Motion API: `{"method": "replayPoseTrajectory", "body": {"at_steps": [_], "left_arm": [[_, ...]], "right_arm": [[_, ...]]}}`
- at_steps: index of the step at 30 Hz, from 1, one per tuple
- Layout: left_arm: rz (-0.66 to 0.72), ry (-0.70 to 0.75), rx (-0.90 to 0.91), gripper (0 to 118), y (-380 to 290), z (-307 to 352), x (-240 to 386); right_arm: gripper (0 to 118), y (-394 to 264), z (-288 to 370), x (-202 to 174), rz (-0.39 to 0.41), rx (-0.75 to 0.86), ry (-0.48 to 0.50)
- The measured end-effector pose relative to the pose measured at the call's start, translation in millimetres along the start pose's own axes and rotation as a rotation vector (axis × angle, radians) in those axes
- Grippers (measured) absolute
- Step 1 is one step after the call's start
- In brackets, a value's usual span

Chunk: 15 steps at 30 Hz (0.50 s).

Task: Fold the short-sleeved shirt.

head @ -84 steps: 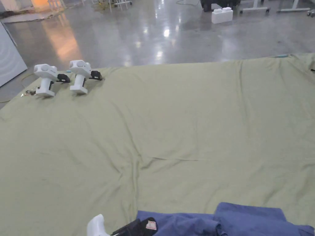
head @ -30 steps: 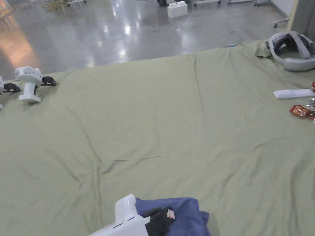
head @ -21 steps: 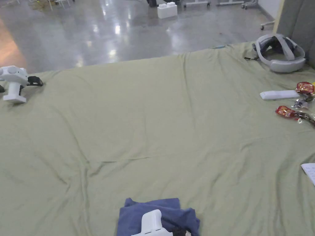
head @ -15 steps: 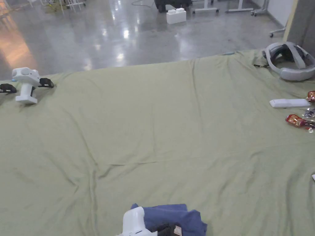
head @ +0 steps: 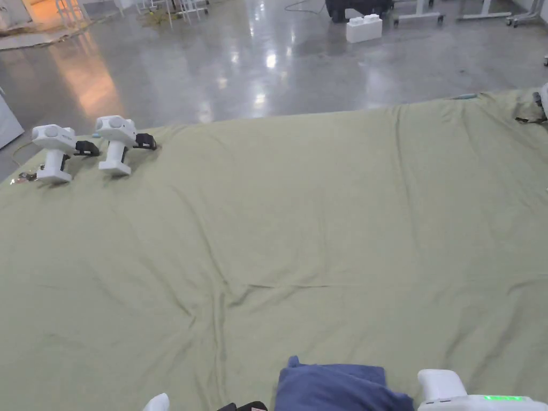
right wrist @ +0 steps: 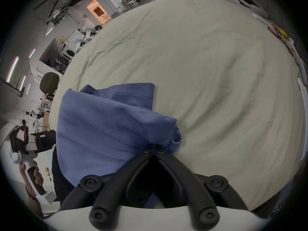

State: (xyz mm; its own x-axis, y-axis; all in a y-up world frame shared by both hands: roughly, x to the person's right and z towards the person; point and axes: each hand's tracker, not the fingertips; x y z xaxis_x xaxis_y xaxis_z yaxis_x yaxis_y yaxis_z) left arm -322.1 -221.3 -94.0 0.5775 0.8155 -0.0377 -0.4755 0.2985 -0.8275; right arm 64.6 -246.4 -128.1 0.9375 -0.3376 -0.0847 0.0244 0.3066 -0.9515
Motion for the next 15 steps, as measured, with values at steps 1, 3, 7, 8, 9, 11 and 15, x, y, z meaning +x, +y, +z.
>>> {"method": "replayPoseTrajectory", "body": {"at_steps": [1, 3, 7, 8, 9, 11, 15], "left_arm": [[0.024, -0.019, -0.013, 106, 2.5, -9.0, -4.5], [0.047, -0.050, -0.054, 106, 9.0, -32.6, -11.6], [0.039, -0.073, -0.158, 104, 10.5, -81.0, -14.0], [0.062, -0.098, -0.188, 91, 9.2, -89.9, -14.3], [0.041, -0.114, -0.178, 62, 6.9, -94.1, -11.2], [-0.067, 0.027, -0.152, 47, 3.3, -96.1, 3.1], [-0.004, -0.009, -0.140, 46, 4.8, -85.4, 0.0]], "right_arm": [[2, -1.8, -4.6, 1.2, 0.038, -0.001, -0.004], [2, -2.4, -0.6, 3.5, -0.010, 0.006, 0.020], [2, -7.9, -0.7, 2.1, -0.029, 0.026, 0.021], [2, -9.4, -1.0, 1.3, -0.028, 0.033, 0.017], [2, -10.6, -1.3, 0.4, -0.023, 0.041, 0.013], [2, -12.3, -1.4, -0.9, -0.023, 0.050, 0.004], [2, -18.0, 7.2, -3.0, -0.050, 0.088, 0.017]]}}
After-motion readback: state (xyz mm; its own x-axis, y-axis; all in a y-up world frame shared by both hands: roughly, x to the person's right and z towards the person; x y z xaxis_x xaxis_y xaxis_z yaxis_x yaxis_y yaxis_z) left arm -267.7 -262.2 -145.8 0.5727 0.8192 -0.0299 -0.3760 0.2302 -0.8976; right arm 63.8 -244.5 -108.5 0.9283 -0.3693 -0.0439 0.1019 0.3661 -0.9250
